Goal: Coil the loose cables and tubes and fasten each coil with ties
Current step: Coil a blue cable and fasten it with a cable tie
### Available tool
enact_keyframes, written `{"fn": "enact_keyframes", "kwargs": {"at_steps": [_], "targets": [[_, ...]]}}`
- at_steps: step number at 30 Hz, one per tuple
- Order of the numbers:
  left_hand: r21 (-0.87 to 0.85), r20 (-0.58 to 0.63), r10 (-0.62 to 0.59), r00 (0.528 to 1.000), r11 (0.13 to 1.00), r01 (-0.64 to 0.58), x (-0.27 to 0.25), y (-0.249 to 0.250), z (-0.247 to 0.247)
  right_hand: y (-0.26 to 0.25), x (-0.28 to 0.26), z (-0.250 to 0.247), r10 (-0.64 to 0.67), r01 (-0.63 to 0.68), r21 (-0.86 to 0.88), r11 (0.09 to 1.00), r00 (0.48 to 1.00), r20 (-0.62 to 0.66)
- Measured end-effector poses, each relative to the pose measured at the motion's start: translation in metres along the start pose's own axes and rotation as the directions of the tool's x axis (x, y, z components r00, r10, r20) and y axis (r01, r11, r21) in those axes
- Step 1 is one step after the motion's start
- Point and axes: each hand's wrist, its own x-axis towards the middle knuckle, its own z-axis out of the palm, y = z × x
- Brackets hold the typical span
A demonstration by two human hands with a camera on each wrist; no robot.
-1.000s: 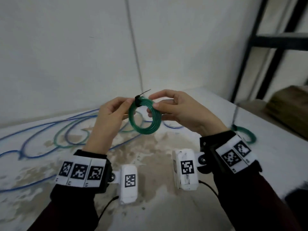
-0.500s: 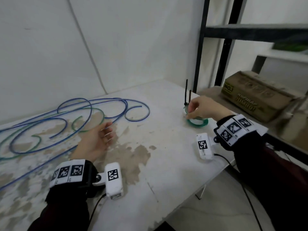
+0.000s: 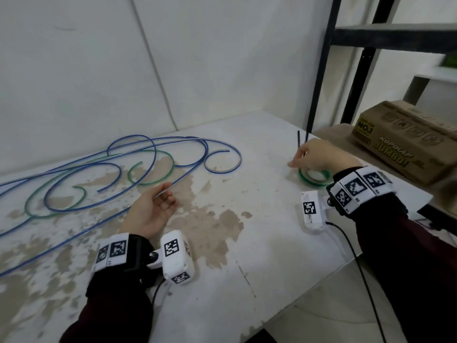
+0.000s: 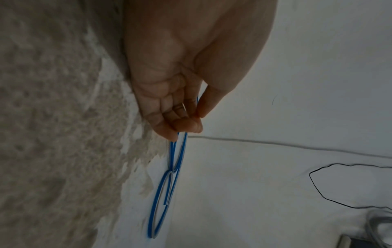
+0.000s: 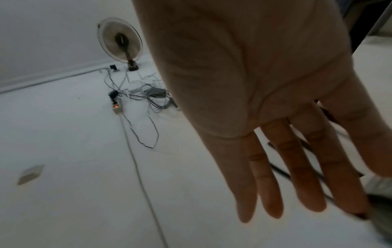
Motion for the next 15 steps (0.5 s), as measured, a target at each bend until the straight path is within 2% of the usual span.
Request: {"fn": "enact_keyframes", "kwargs": {"at_steps": [3,6,9,15], "targets": [[-0.025,-0.007,0.006,1.000,1.000,-0.006,0.000,-0.001,-0.001,-0.039,0.000,0.012,-0.142,0.121,0.216,0.969,0.986,0.088],[-0.047,-0.007,0.007,1.000,0.999,-0.007,0.000,-0.001,-0.001,-0.085,0.014,0.035,-0.267,0.224,0.248,0.943,0.952,0.153],[-0.060,-0.007,0.012,1.000,0.998,-0.012,0.000,-0.002,-0.003,-0.121,0.038,0.060,-0.288,0.267,0.121,0.956,0.933,0.216],[-0.076,-0.010,0.004,1.000,0.997,-0.005,0.001,0.001,-0.004,-0.143,0.069,0.086,-0.196,0.280,-0.219,0.935,0.920,0.340]]}}
